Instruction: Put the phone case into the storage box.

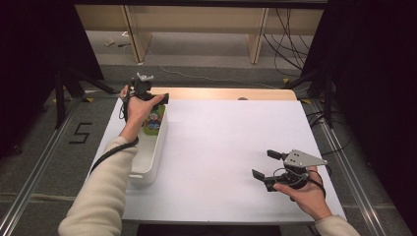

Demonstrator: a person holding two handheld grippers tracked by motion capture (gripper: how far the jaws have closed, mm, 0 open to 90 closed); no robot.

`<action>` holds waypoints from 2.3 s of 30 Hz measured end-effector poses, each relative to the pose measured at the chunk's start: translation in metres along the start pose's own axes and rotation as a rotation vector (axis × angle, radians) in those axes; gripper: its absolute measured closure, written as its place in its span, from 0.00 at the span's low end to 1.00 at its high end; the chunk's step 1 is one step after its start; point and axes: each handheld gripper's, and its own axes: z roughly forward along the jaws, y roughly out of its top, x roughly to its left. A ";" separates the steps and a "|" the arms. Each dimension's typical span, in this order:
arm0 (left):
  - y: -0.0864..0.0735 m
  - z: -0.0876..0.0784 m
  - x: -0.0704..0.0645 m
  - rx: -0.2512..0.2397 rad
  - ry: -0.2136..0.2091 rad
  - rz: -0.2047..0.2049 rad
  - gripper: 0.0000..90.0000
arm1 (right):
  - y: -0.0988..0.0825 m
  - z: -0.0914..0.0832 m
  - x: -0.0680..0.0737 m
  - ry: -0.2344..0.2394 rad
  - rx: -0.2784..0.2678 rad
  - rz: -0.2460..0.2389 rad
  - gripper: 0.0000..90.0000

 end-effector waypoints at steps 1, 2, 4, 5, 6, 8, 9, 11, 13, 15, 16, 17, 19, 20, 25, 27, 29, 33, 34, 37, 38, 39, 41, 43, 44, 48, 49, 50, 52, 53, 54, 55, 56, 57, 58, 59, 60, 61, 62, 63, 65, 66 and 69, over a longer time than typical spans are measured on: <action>0.000 -0.001 0.000 0.003 -0.001 0.005 0.00 | 0.000 0.000 0.000 -0.002 0.001 0.000 0.13; 0.001 -0.001 0.000 0.004 -0.003 0.005 0.00 | 0.000 0.000 0.000 0.000 0.000 0.001 0.12; 0.001 -0.003 -0.001 0.003 -0.004 0.003 0.00 | 0.000 0.000 0.000 -0.001 0.000 0.001 0.12; 0.001 -0.003 -0.001 0.002 -0.005 0.002 0.00 | 0.000 0.000 0.000 0.000 0.000 0.001 0.13; 0.002 -0.004 -0.001 0.002 -0.007 0.004 0.00 | 0.000 0.000 0.000 0.000 0.000 0.001 0.12; 0.002 -0.006 -0.001 -0.003 -0.010 0.002 0.00 | 0.000 0.000 0.000 0.000 -0.001 0.001 0.12; 0.002 -0.007 -0.001 -0.006 -0.015 0.002 0.00 | 0.000 0.000 0.000 -0.001 -0.002 0.001 0.12; 0.003 -0.009 -0.002 -0.013 -0.020 -0.001 0.00 | 0.000 0.000 0.000 0.000 -0.003 0.001 0.12; 0.003 -0.011 -0.002 -0.016 -0.025 0.001 0.00 | 0.000 0.000 0.000 0.000 -0.005 0.001 0.12; 0.003 -0.014 -0.002 -0.023 -0.038 -0.007 0.00 | 0.000 0.000 0.000 0.000 -0.004 0.001 0.12; 0.003 -0.015 -0.002 -0.027 -0.045 -0.007 0.00 | 0.000 0.000 0.000 0.000 -0.005 0.001 0.13; 0.003 -0.016 -0.002 -0.031 -0.046 -0.009 0.00 | 0.000 0.000 0.000 0.001 -0.005 0.000 0.13; 0.002 -0.019 -0.002 -0.037 -0.051 -0.008 0.00 | 0.000 0.000 0.000 0.001 -0.005 0.001 0.12; 0.002 -0.020 -0.001 -0.036 -0.052 -0.009 0.00 | 0.000 0.000 0.000 0.001 -0.005 0.000 0.13; -0.001 -0.023 0.000 -0.038 -0.059 -0.011 0.00 | 0.000 0.000 0.000 0.000 -0.005 0.000 0.12; -0.002 -0.024 0.000 -0.033 -0.062 -0.003 0.00 | 0.000 0.000 0.000 0.000 -0.005 0.000 0.13; -0.003 -0.026 -0.001 -0.033 -0.064 -0.002 0.00 | 0.000 0.000 0.000 0.000 -0.006 0.000 0.12; -0.004 -0.029 -0.002 -0.036 -0.074 -0.002 0.00 | 0.000 0.000 0.000 -0.001 -0.006 0.000 0.13; -0.005 -0.029 -0.002 -0.037 -0.079 -0.006 0.00 | 0.000 0.000 0.000 -0.001 -0.005 0.000 0.13; -0.006 -0.033 -0.003 -0.040 -0.090 -0.009 0.00 | 0.001 0.000 0.000 -0.002 -0.005 0.001 0.13; -0.006 -0.035 -0.004 -0.044 -0.094 -0.012 0.01 | 0.001 0.000 0.000 -0.002 -0.006 0.001 0.12; -0.007 -0.036 -0.004 -0.045 -0.099 -0.011 0.01 | 0.001 -0.001 0.000 -0.003 -0.006 0.001 0.13; -0.007 -0.040 -0.004 -0.051 -0.108 -0.012 0.01 | 0.001 -0.001 0.000 -0.003 -0.006 0.000 0.12; -0.007 -0.044 -0.005 -0.058 -0.119 -0.014 0.01 | 0.001 -0.001 0.000 -0.003 -0.005 0.000 0.13; -0.007 -0.047 -0.006 -0.062 -0.125 -0.014 0.01 | 0.001 -0.001 0.000 -0.003 -0.006 0.000 0.13; -0.008 -0.055 -0.007 -0.082 -0.149 -0.014 0.02 | 0.001 -0.001 0.000 -0.004 -0.006 0.000 0.12; -0.009 -0.057 -0.007 -0.085 -0.150 -0.017 0.02 | 0.001 0.000 0.001 -0.004 -0.007 0.000 0.13; -0.009 -0.058 -0.006 -0.086 -0.151 -0.016 0.02 | 0.001 -0.001 0.001 -0.006 -0.006 0.000 0.12; -0.011 -0.060 -0.007 -0.086 -0.156 -0.019 0.02 | 0.001 -0.001 0.001 -0.004 -0.006 0.000 0.13; -0.012 -0.061 -0.007 -0.086 -0.158 -0.017 0.02 | 0.001 -0.001 0.001 -0.005 -0.006 0.000 0.12; -0.013 -0.063 -0.008 -0.085 -0.163 -0.016 0.02 | 0.001 -0.001 0.001 -0.005 -0.006 0.000 0.13; -0.014 -0.065 -0.009 -0.084 -0.170 -0.006 0.02 | 0.001 -0.001 0.001 -0.006 -0.005 0.000 0.12; -0.015 -0.066 -0.010 -0.085 -0.173 -0.006 0.02 | 0.001 -0.001 0.000 -0.005 -0.007 0.002 0.12; -0.016 -0.069 -0.010 -0.087 -0.182 -0.004 0.02 | 0.001 -0.001 0.000 -0.005 -0.007 0.003 0.12; -0.017 -0.072 -0.011 -0.096 -0.193 -0.009 0.02 | 0.001 -0.001 0.000 -0.005 -0.007 0.004 0.12; -0.018 -0.074 -0.012 -0.096 -0.198 -0.009 0.03 | 0.001 -0.001 0.000 -0.005 -0.008 0.004 0.12; -0.020 -0.077 -0.013 -0.099 -0.208 -0.006 0.03 | 0.001 -0.001 0.000 -0.005 -0.007 0.004 0.12; -0.021 -0.079 -0.014 -0.101 -0.214 -0.005 0.03 | 0.001 -0.001 0.000 -0.005 -0.008 0.004 0.12; -0.023 -0.082 -0.015 -0.102 -0.223 -0.003 0.03 | 0.001 -0.001 0.000 -0.006 -0.008 0.003 0.12; -0.026 -0.085 -0.017 -0.104 -0.234 0.001 0.03 | 0.001 -0.001 0.000 -0.007 -0.008 0.003 0.13; -0.031 -0.090 -0.019 -0.107 -0.252 0.004 0.03 | 0.001 -0.002 0.000 -0.007 -0.008 0.002 0.13; -0.033 -0.093 -0.020 -0.110 -0.263 0.006 0.03 | 0.002 -0.002 0.000 -0.008 -0.008 0.002 0.12; -0.040 -0.102 -0.024 -0.127 -0.299 0.012 0.04 | 0.002 -0.002 0.000 -0.008 -0.010 0.004 0.12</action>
